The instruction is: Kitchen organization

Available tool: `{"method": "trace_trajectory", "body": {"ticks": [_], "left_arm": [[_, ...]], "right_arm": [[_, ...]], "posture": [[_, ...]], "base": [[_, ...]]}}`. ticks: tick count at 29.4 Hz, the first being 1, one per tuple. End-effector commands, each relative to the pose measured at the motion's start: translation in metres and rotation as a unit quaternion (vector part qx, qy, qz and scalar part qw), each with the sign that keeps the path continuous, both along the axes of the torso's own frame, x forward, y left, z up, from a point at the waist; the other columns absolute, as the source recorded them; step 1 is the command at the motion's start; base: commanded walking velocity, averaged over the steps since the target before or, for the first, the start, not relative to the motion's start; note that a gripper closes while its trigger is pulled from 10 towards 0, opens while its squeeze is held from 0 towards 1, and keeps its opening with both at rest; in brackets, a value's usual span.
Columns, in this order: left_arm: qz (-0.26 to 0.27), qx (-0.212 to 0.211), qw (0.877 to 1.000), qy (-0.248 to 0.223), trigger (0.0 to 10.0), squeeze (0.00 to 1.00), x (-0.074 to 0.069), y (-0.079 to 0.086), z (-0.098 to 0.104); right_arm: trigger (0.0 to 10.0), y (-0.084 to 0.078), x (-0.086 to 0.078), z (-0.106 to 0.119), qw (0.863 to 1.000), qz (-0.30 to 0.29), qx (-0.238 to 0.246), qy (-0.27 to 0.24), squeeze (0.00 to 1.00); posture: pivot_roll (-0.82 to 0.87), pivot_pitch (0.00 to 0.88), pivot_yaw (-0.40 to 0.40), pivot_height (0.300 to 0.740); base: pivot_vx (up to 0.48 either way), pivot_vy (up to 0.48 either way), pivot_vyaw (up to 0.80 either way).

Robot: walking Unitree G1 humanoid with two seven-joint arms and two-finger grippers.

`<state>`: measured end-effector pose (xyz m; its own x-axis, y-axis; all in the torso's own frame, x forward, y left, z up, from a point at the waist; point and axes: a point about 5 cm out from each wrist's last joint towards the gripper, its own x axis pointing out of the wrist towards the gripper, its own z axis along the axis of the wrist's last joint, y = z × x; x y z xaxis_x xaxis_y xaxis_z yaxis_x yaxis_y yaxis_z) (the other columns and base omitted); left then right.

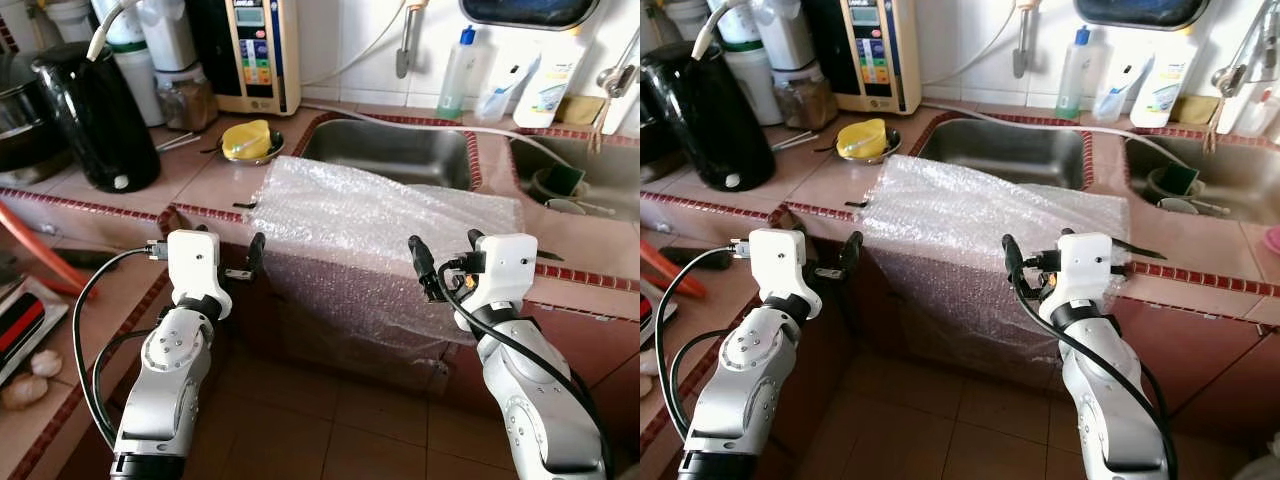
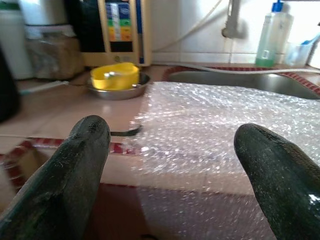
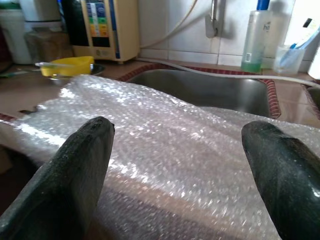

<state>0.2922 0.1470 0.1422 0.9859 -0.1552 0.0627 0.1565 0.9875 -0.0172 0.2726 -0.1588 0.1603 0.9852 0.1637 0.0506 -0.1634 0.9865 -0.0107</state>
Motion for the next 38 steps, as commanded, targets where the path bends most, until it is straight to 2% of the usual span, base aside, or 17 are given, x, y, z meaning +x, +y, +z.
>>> {"method": "trace_trajectory", "body": {"ticks": [1,6,13,23,26,38], "left_arm": [[-0.004,-0.001,1.000,0.001,10.0,0.00,-0.0010,0.0007,0.0014],[-0.006,-0.003,1.000,0.005,10.0,0.00,-0.0014,-0.0004,0.0008],[-0.014,-0.006,1.000,0.008,10.0,0.00,-0.0019,-0.0035,-0.0001],[-0.010,-0.009,1.000,0.017,10.0,0.00,-0.0020,-0.0034,-0.0021],[0.003,-0.011,0.999,0.034,10.0,0.00,-0.0020,-0.0015,-0.0068],[-0.008,-0.009,1.000,0.028,10.0,0.00,-0.0013,-0.0032,-0.0047]], "right_arm": [[10.0,0.0007,0.0003,0.0040,1.000,-0.004,-0.006,-0.010,0.00],[10.0,-0.0005,0.0016,0.0031,1.000,-0.013,0.027,-0.003,0.00],[10.0,-0.0019,0.0021,0.0042,1.000,-0.017,0.010,-0.011,0.00],[10.0,0.0010,0.0006,0.0017,1.000,-0.003,0.012,-0.004,0.00],[10.0,0.0003,0.0006,0.0014,1.000,-0.004,0.010,-0.004,0.00],[10.0,-0.0009,0.0003,0.0008,1.000,-0.006,0.010,-0.005,0.00]], "posture": [[0.00,0.000,0.048,0.740],[0.00,0.000,0.047,0.740],[0.00,0.000,0.047,0.740],[0.00,0.000,0.046,0.740],[0.00,0.000,0.046,0.740],[0.00,0.000,0.048,0.740]], "base": [[0.382,0.000,0.00],[0.382,0.000,0.00],[0.384,0.000,0.00],[0.346,0.000,0.00],[0.000,0.000,0.00],[0.000,0.000,0.00]]}}
